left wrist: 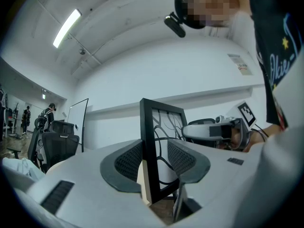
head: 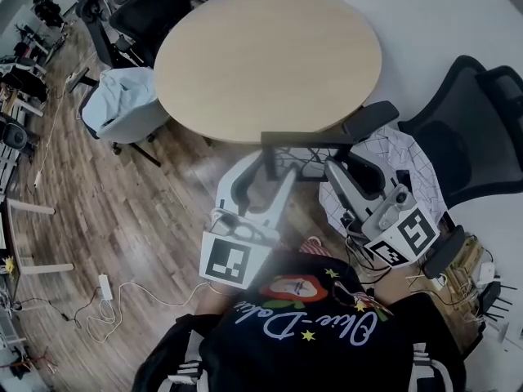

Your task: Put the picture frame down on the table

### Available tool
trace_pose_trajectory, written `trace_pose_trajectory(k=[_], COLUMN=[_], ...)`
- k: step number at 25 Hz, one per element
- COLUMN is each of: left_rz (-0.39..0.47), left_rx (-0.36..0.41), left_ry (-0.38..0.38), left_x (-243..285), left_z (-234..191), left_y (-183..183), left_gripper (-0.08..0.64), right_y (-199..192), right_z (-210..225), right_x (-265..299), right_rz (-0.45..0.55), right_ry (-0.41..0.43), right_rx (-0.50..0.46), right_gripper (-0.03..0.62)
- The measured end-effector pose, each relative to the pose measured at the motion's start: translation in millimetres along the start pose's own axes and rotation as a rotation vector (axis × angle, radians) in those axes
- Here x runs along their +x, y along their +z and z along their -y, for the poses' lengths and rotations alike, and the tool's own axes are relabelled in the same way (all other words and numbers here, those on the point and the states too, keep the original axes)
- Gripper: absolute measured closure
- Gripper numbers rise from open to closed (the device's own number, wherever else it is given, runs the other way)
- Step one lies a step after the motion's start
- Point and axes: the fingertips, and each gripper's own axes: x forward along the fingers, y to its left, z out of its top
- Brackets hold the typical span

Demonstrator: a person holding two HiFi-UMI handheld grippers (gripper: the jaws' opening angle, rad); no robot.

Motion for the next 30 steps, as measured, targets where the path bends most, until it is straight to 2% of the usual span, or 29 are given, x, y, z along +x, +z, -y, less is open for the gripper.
trace_pose_trajectory(k=[6, 18, 30], left_rz=[0.006, 0.005, -0.011], left_rx=[0.006, 0.016, 0.011], left_ry=[0.011, 0.055, 0.088], left_x=[14.4, 30.3, 48.8], left_z=[28.2, 54.4, 44.7], left_y=[2.6, 0.0, -9.4], left_gripper=[0.396, 0.395, 0.395], right_y=[8.5, 12.3, 4.4], right_z=[15.4, 34.7, 56.6], right_x=[-26.7, -49.8, -38.7], right_rz=[0.008, 0.014, 0.003], right_ry=[0.009, 0.047, 0.067], right_rx=[-0.003, 0.005, 0.023], right_gripper=[0.531, 0.529, 0.529])
